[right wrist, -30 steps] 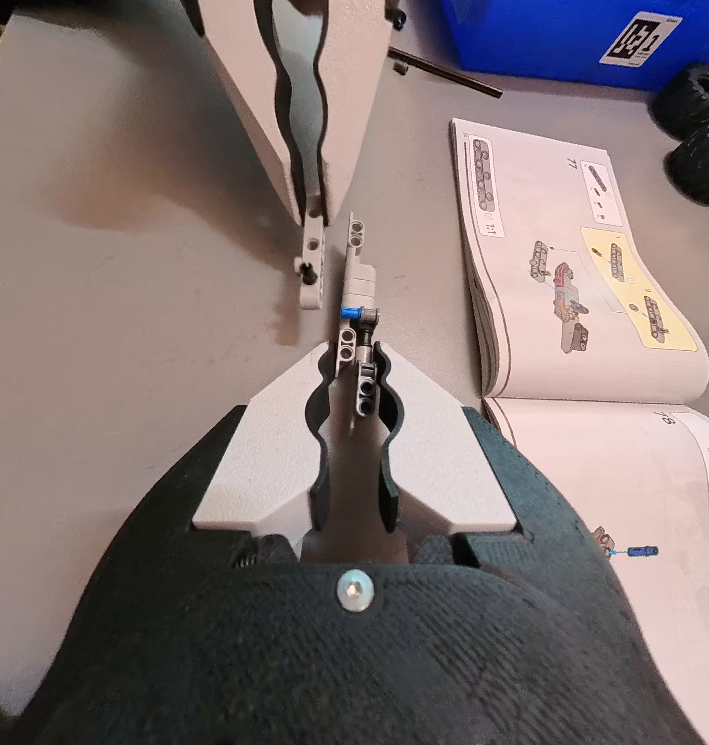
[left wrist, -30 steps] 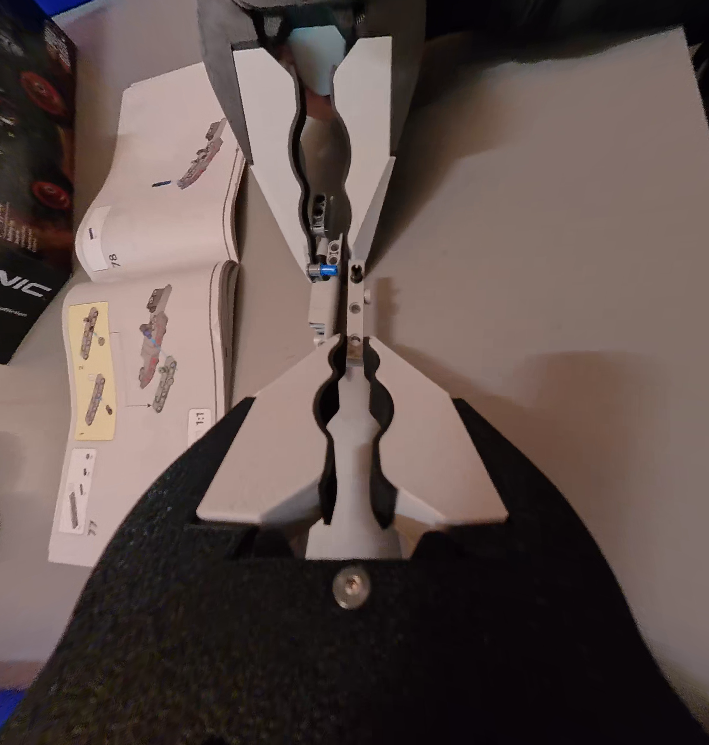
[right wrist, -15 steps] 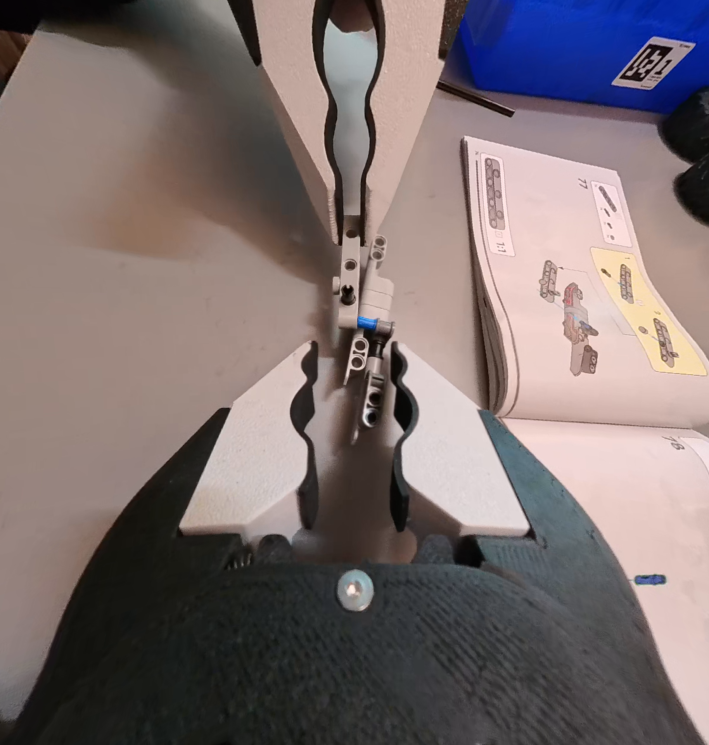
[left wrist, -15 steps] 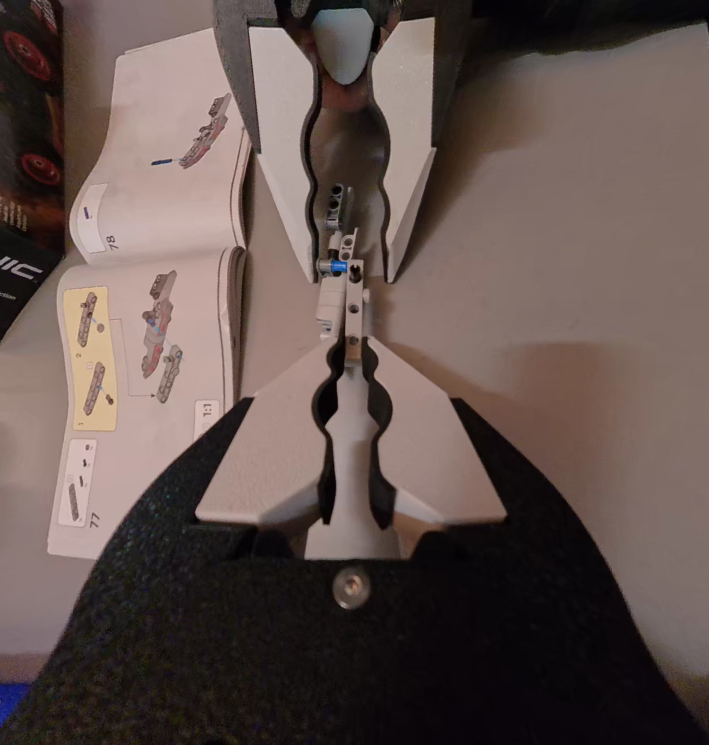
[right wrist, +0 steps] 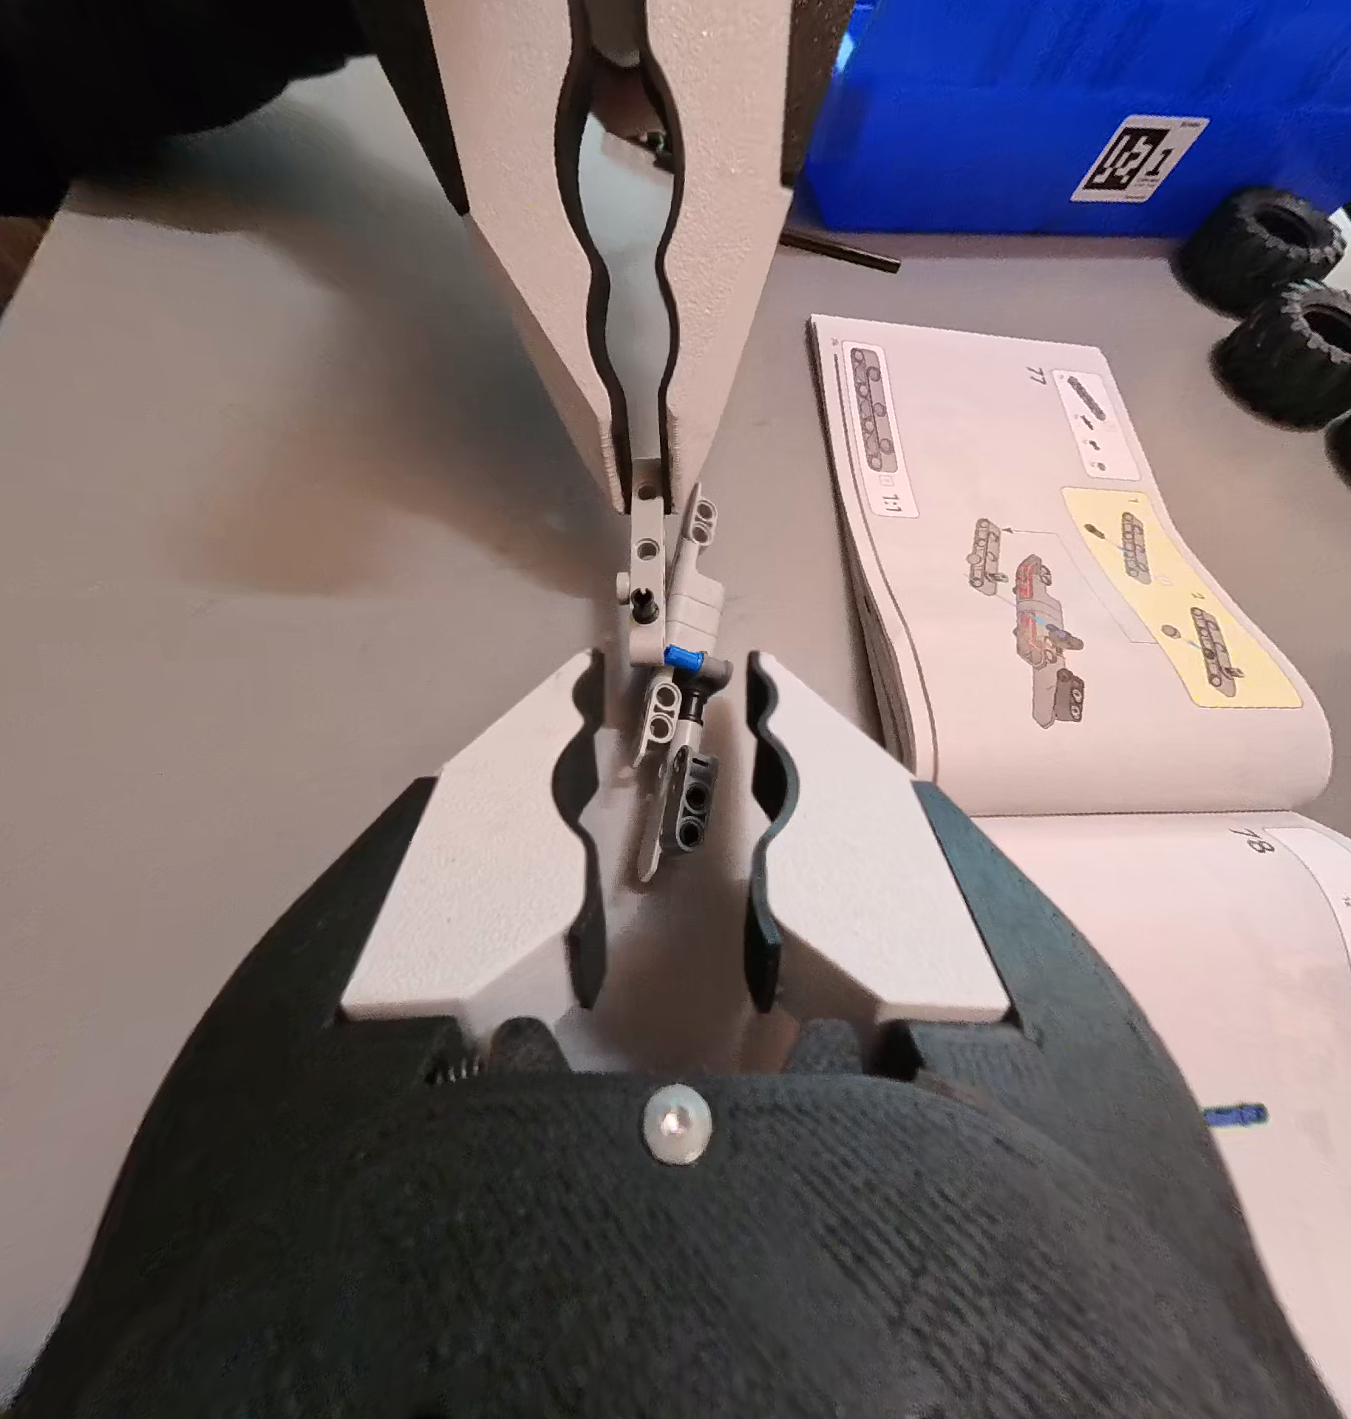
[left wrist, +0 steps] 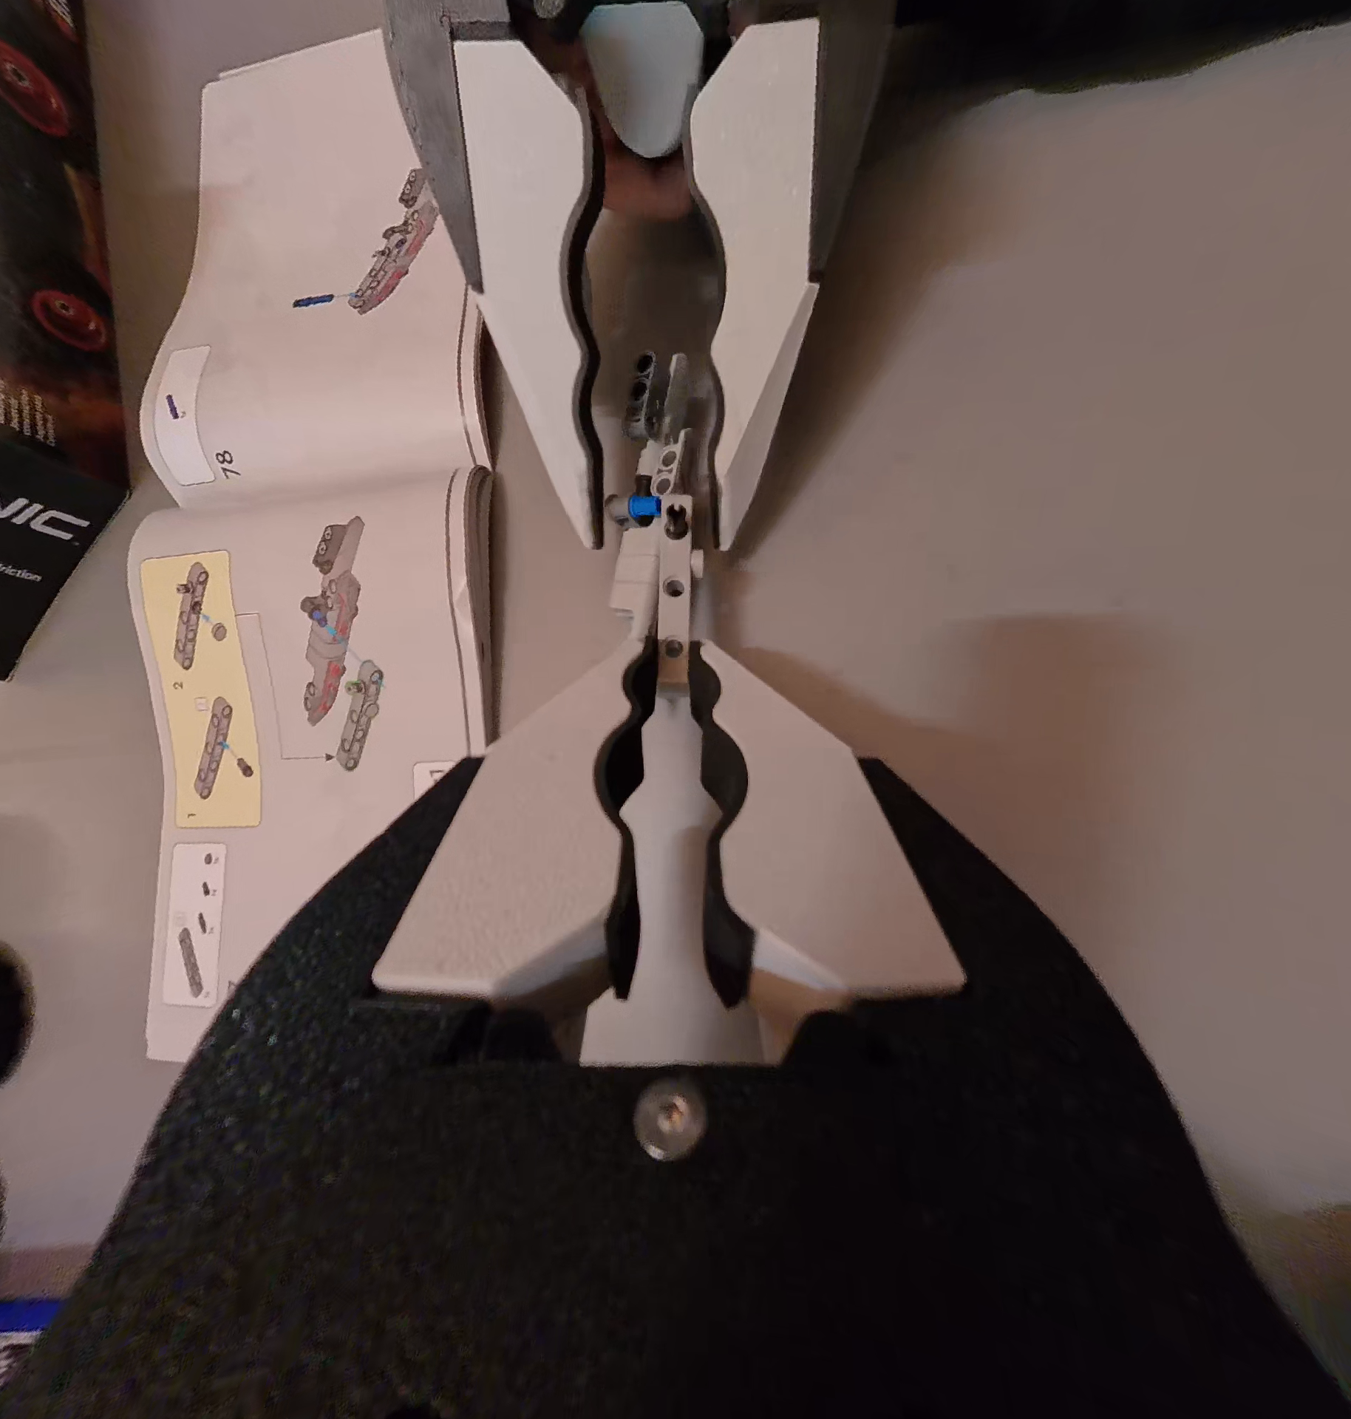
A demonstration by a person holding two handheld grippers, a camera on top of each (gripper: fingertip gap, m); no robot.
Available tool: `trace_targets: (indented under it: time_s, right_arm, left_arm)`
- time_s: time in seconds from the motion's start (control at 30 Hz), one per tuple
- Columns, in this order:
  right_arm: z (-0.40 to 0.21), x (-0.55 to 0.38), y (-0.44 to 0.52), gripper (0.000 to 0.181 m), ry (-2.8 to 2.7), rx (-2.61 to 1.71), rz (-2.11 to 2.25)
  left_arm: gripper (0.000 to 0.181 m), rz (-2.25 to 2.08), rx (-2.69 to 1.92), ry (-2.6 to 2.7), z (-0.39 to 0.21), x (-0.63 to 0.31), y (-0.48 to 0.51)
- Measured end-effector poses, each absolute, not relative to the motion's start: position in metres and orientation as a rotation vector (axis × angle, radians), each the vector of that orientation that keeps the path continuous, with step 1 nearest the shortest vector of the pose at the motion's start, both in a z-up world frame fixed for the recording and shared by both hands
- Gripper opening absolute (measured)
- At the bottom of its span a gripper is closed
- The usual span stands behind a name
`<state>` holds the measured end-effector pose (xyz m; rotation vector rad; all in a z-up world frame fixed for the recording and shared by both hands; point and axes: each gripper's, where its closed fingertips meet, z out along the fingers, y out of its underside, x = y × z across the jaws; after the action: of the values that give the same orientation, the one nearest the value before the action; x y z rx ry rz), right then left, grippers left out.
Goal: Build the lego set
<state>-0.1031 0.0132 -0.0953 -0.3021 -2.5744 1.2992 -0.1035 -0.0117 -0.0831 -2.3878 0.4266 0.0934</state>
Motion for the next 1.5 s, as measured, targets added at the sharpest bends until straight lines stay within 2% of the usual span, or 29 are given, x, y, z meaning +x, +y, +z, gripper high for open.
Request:
trace_targets:
  time_s: [0.17, 0.8, 1.3, 1.43, 1.5]
  right_arm:
    - [-0.096, -0.106, 0.013, 0.021, -2.550, -0.289, 1.264]
    - [-0.087, -0.102, 0.007, 0.023, -2.504, -0.240, 1.337]
    - [-0.090, -0.102, 0.005, 0.022, -2.516, -0.241, 1.309]
    - [-0.094, -0.100, 0.004, 0.030, -2.526, -0.207, 1.278]
    - [-0.097, -0.100, 0.005, 0.027, -2.520, -0.166, 1.236]
  left_arm:
    - [0.005, 0.055, -2.405, 0.453, -0.083, -0.105, -0.012]
    - [0.005, -0.125, -2.352, 0.422, -0.087, -0.102, -0.019]
    - [0.005, -0.172, -2.354, 0.651, -0.084, -0.109, -0.019]
    - [0.005, -0.216, -2.344, 0.680, -0.086, -0.109, -0.018]
    - [0.005, -0.213, -2.328, 0.691, -0.087, -0.107, -0.016]
